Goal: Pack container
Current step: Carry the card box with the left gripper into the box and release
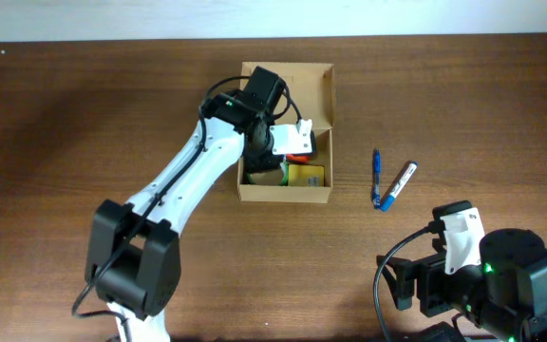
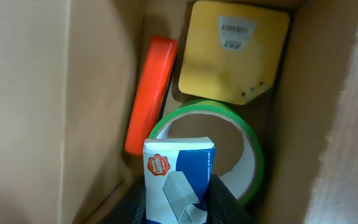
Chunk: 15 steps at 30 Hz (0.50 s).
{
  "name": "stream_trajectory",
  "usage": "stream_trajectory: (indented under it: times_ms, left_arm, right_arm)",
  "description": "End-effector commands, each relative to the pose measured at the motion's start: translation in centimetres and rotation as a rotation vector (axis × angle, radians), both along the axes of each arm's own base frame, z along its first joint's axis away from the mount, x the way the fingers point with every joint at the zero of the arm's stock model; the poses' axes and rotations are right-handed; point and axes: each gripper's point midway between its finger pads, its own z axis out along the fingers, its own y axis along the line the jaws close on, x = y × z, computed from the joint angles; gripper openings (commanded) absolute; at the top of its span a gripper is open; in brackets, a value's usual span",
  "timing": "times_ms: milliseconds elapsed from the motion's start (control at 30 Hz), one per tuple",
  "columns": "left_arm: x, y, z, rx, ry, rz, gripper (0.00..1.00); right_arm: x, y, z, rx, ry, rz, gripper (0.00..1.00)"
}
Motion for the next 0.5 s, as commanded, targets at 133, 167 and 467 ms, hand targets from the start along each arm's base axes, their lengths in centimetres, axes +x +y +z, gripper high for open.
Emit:
stream_trajectory:
  times_ms: [133,167,467]
  left_arm:
    - [0.9,0.3,-3.2,-0.003,0.060,-0.013,0.04]
    - [0.8,0.2,-3.3,-0.013,0.066,-0.016,0.04]
    - [1.2,0.8,-3.2,-0.020,0.066,0.008,0.63]
  right_arm:
    - [0.0,-0.2,0.0,-0.011,-0.012,0.000,0.99]
    - [0.0,-0.2,0.0,-0.011,-0.012,0.000,0.99]
    - [0.0,-0.2,0.0,-0.011,-0.012,0.000,0.99]
